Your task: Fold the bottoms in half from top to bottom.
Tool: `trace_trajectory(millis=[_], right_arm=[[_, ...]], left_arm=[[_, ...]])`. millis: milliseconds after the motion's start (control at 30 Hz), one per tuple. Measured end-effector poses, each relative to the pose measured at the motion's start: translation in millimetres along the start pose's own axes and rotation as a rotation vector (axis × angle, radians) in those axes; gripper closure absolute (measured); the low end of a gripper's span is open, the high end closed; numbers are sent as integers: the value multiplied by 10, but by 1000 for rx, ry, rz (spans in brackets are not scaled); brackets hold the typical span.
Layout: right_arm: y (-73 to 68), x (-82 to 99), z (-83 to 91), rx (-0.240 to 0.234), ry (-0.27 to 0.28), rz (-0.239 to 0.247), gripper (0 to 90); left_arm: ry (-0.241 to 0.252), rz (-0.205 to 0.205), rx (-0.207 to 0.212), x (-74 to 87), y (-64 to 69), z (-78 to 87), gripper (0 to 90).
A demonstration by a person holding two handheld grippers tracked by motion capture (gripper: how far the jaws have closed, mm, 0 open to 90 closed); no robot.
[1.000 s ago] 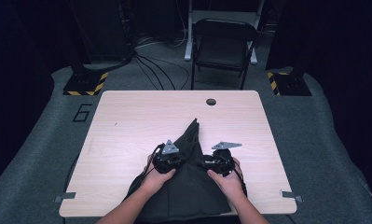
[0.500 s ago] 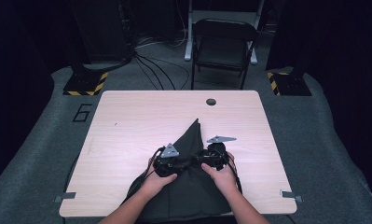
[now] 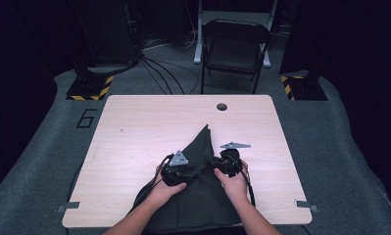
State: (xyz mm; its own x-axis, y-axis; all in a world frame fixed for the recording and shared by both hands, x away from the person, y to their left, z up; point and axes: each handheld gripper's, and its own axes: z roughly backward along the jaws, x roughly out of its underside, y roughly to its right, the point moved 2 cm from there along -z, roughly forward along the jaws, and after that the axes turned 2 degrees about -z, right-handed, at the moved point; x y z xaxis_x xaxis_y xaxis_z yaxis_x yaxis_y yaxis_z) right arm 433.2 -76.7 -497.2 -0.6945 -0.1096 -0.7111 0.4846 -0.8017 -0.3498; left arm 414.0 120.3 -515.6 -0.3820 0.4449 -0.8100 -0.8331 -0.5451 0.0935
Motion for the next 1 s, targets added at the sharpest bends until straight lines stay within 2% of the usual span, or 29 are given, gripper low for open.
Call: trace_trajectory(millis=[100, 300, 433, 533, 800, 1000], right_arm=[[-24, 6, 5, 6, 15, 56, 781], [-106, 11, 24, 23, 40, 156, 810], [-135, 10, 27, 35, 48, 195, 813], [-144, 10, 33, 33, 50, 203, 814], [-203, -26, 89, 14, 87, 193, 813], [-291, -120, 141, -6, 108, 196, 812]], left_arm=[[-3, 13, -3, -37, -15, 49, 572], [3, 31, -28, -66, -71, 138, 544], [5, 43, -41, -97, -100, 193, 525], [-8, 35, -54, -128, -138, 239, 517], [-12, 60, -79, -175, -240, 297, 511], [-5, 60, -74, -184, -213, 323, 510]])
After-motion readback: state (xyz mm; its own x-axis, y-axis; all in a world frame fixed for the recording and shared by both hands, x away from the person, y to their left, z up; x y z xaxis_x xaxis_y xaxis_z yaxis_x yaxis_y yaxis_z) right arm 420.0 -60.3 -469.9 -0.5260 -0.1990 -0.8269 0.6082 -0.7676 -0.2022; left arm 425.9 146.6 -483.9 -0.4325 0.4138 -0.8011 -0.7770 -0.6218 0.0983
